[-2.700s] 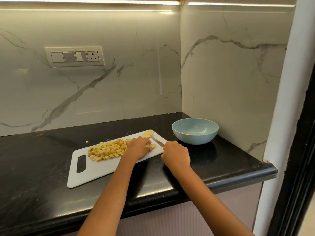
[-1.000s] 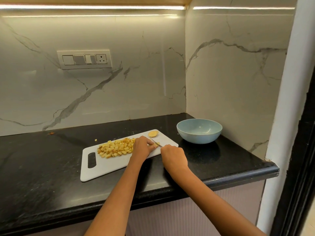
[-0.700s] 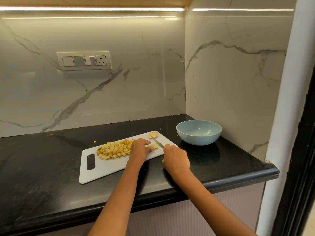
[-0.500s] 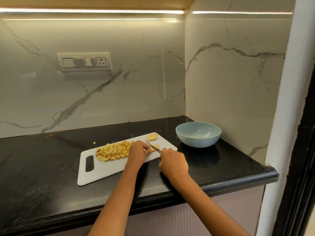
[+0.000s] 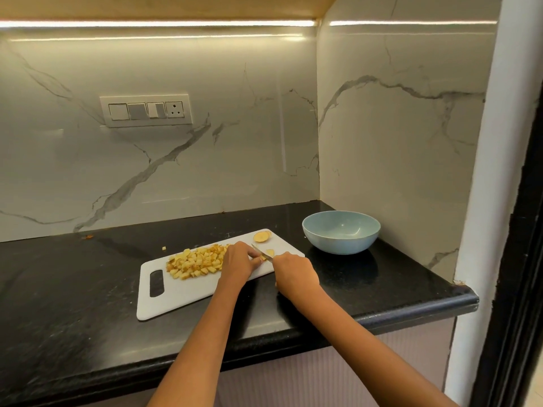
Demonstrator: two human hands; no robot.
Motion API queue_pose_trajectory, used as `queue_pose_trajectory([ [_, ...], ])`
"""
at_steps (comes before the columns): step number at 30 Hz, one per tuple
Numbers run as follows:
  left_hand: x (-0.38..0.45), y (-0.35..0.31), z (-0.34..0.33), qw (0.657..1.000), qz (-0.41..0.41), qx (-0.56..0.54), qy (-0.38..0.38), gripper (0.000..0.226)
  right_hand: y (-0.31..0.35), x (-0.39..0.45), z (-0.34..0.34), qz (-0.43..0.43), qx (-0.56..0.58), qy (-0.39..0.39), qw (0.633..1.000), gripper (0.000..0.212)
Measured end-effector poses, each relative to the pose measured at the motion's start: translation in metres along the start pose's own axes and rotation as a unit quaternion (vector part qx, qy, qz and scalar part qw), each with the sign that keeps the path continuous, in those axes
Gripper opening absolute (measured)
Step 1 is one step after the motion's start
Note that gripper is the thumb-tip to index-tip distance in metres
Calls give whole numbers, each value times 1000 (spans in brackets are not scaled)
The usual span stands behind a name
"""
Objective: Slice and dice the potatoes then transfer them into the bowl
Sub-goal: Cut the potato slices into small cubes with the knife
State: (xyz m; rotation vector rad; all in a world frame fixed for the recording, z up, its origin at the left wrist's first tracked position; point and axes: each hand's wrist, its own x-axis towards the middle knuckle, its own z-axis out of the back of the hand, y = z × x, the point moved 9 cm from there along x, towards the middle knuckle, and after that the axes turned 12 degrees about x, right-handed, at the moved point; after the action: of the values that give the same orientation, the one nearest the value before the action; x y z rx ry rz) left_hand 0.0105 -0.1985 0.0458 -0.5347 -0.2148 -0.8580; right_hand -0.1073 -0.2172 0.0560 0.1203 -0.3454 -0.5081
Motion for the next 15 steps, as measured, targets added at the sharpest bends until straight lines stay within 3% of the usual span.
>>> queue_pose_trajectory([
  [7, 0, 3, -1, 1000, 1, -18, -14, 14, 5, -12, -7, 15, -44, -3, 999, 25],
  [15, 2, 12, -2, 999, 15, -37, -27, 19, -7, -5, 0, -38, 15, -28, 999, 22],
])
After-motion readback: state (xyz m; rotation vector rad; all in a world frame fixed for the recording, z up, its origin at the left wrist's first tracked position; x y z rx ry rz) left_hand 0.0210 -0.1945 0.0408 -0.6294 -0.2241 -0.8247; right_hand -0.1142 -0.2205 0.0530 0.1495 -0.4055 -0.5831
